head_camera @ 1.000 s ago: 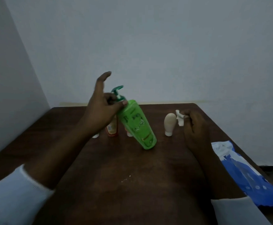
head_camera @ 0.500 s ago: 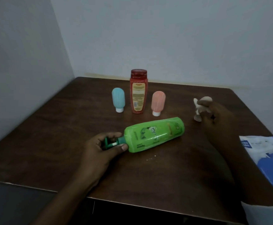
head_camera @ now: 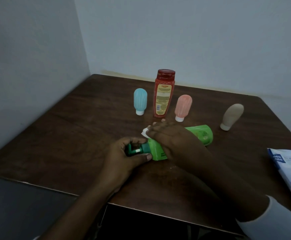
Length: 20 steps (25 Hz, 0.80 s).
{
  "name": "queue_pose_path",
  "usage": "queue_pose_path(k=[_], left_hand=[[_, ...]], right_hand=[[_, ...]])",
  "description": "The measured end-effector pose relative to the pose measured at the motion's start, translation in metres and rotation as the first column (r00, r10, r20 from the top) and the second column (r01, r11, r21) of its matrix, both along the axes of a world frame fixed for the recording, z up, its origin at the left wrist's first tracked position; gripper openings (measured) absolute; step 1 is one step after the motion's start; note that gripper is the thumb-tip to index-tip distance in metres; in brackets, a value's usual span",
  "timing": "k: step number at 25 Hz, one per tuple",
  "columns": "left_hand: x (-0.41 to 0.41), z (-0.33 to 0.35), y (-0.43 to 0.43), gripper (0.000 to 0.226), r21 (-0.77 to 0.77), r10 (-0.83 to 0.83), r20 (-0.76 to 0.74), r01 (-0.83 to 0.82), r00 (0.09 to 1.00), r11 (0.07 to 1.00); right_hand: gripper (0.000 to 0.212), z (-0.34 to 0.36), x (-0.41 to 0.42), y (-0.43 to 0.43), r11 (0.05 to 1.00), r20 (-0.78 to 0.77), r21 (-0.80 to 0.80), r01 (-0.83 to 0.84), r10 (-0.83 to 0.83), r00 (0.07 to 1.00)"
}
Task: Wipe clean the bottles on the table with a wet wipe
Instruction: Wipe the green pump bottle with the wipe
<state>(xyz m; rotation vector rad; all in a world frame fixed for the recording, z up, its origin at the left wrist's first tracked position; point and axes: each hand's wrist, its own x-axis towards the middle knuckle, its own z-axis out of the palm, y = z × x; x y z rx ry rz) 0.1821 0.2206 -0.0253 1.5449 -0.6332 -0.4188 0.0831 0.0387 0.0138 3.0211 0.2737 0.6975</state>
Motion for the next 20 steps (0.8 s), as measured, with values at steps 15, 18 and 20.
queue_pose_path(k=[15,18,20], left_hand=[[0.004,0.001,-0.002,0.031,-0.061,-0.029,-0.166,0.019,0.986,0.998],[0.001,0.003,-0.002,0.031,-0.057,-0.008,-0.162,-0.001,0.987,0.998],[0.001,0.004,-0.002,0.031,-0.057,-0.002,-0.157,-0.007,0.988,0.998]], right_hand=[[0.045,-0.014,-0.015,-0.002,0.987,0.026,-0.151,-0.056,0.061,0.998],[0.052,-0.01,0.006,-0.008,0.993,-0.009,-0.115,0.033,-0.034,0.999],[0.052,-0.009,0.006,-0.006,0.993,-0.012,-0.099,0.058,-0.059,0.998]])
